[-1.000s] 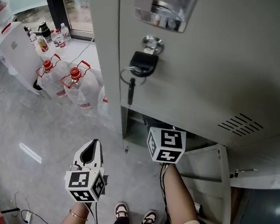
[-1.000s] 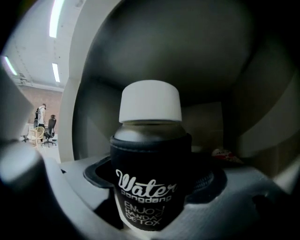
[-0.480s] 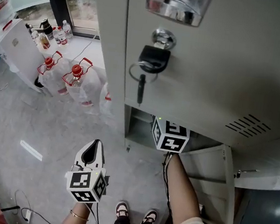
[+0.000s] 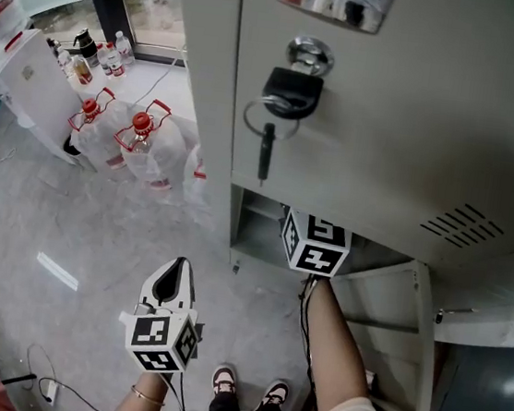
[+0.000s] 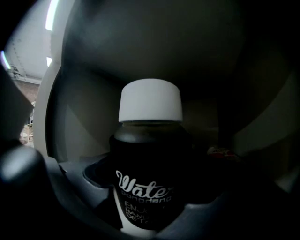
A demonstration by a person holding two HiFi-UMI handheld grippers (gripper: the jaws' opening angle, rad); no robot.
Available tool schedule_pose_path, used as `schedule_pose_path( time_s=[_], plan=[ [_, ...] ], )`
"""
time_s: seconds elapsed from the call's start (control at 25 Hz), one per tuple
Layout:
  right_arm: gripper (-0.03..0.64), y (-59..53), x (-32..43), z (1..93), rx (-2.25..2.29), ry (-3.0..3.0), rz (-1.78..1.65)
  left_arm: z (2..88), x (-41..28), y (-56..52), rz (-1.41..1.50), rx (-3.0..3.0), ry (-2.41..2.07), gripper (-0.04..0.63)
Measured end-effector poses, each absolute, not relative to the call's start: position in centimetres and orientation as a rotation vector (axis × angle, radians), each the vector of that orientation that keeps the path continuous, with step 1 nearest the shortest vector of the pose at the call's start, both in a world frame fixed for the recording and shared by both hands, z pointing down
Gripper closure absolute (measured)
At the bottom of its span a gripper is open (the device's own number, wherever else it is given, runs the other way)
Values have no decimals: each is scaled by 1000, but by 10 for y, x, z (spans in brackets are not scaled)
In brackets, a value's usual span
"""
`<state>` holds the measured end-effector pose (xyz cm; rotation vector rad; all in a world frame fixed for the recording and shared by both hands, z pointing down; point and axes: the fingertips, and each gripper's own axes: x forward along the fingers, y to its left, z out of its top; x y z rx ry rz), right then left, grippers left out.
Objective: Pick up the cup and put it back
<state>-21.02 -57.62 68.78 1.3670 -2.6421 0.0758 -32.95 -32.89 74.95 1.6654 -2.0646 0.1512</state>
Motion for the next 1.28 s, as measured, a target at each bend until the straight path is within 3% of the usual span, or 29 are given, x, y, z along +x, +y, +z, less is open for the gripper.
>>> schedule_pose_path(
  time_s=[0.76,0.96,1.28],
  plan=[
    [204,-516,-174,663,1482,-2620,87,726,-312,-303,141,1674,-2062,584],
    [292,-477,-156,642,1507,-2613,136,691,-305,-295,118,1689,-2097,584],
    [368,-415,-125,626,1505,-2578,332,642,-282,-281,82,1724,-2126,584]
  ],
)
